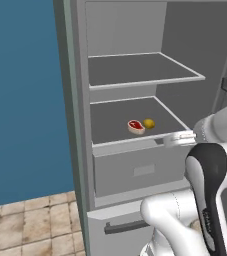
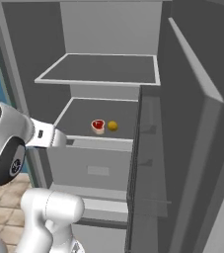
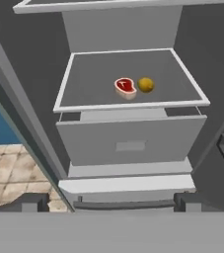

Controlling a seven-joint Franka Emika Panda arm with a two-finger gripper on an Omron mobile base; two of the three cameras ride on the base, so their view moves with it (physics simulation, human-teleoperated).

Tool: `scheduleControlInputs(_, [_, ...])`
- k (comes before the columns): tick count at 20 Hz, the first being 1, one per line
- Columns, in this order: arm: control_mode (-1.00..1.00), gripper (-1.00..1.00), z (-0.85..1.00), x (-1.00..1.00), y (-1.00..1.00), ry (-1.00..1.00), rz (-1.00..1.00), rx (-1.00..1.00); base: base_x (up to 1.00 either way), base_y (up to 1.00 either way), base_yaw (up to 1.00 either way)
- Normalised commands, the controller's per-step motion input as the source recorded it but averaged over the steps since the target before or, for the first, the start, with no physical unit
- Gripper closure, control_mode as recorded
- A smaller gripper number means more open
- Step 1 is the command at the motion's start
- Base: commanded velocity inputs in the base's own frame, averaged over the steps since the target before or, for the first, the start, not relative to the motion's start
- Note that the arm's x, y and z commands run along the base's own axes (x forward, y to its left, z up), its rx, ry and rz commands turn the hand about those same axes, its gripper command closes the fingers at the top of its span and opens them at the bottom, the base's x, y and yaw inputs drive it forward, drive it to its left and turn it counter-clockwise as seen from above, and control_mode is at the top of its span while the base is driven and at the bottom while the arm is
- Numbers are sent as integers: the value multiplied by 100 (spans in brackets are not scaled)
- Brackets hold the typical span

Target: Place one lemon and one steak in each tupperware on the nearby counter, to pack two identical lunches.

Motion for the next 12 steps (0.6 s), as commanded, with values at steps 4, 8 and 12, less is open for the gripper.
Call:
scheduleControlInputs(4, [-100,-100,-48,43,0,0,2,-1,0,0,0])
scheduleControlInputs(8, [-100,-100,-47,48,0,-12,0,-2,0,0,0])
scheduleControlInputs(12, [-100,-100,-38,51,-1,-8,0,-2,0,0,0])
